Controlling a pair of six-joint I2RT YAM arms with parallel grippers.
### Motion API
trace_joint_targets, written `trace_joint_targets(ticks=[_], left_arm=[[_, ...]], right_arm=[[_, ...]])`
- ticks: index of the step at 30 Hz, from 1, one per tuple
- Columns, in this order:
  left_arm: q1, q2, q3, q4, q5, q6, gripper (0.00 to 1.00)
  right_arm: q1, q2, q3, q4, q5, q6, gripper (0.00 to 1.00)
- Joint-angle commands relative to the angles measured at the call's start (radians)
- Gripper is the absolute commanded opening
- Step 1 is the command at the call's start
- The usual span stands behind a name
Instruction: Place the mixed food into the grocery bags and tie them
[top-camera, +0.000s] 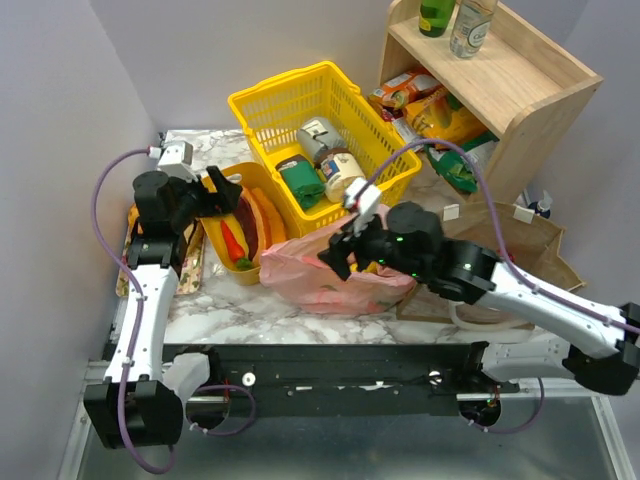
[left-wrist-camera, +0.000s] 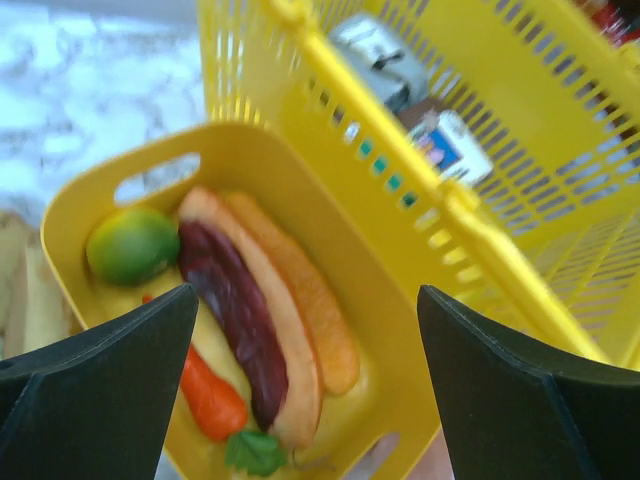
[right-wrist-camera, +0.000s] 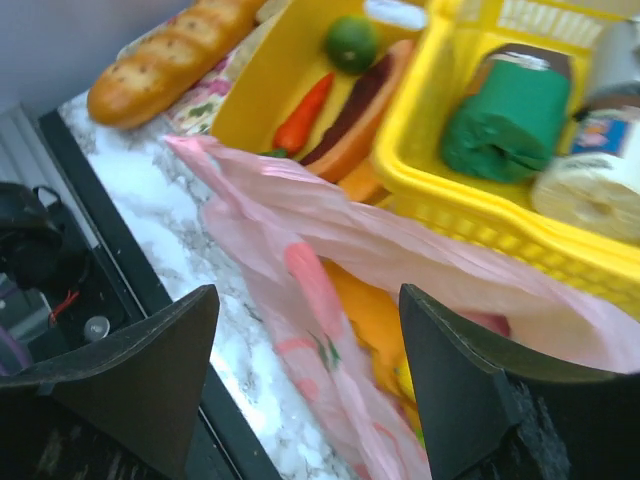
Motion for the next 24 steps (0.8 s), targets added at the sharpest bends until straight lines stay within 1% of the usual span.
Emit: trace_joint_targets(ticks=[1, 3, 4, 8, 14, 21, 22, 23, 24], left_arm=[[0.012, -0.092, -0.080, -0.048, 0.062, 0.022, 0.99], [0.006, -0.104, -0.091, -0.079, 0.012, 0.052, 0.99], [0.005, -0.104, -0.102, -0.085, -0.020, 0.062, 0.99], [-0.008, -0.115, -0.099, -0.104, -0.049, 0.073, 0.99], [-0.034, -0.118, -0.096, -0.119, -0.068, 0.087, 0.99], [-0.040, -0.124, -0.093, -0.120, -0.083, 0.090, 0.99], [-0.038, -0.126, -0.093, -0.120, -0.086, 0.090, 0.99], [-0.038, -0.129, -0.091, -0.120, -0.086, 0.090, 0.99], [-0.038, -0.129, -0.093, -0.120, -0.085, 0.090, 0.99]], right_arm=[[0.088, 0.162, 0.161, 0.005, -0.061, -0.067, 0.82], [0.102, 0.242, 0.209, 0.007, -0.081, -0.073, 0.84], [0.109, 0.263, 0.245, 0.005, -0.084, -0.104, 0.84], [0.116, 0.357, 0.325, -0.006, -0.065, -0.139, 0.84], [0.117, 0.473, 0.420, -0.030, -0.079, -0.167, 0.84], [0.116, 0.538, 0.433, -0.066, -0.124, -0.173, 0.84], [0.117, 0.541, 0.431, -0.069, -0.124, -0.170, 0.83], [0.117, 0.544, 0.427, -0.069, -0.124, -0.170, 0.73], [0.117, 0.547, 0.424, -0.069, -0.121, -0.170, 0.67]])
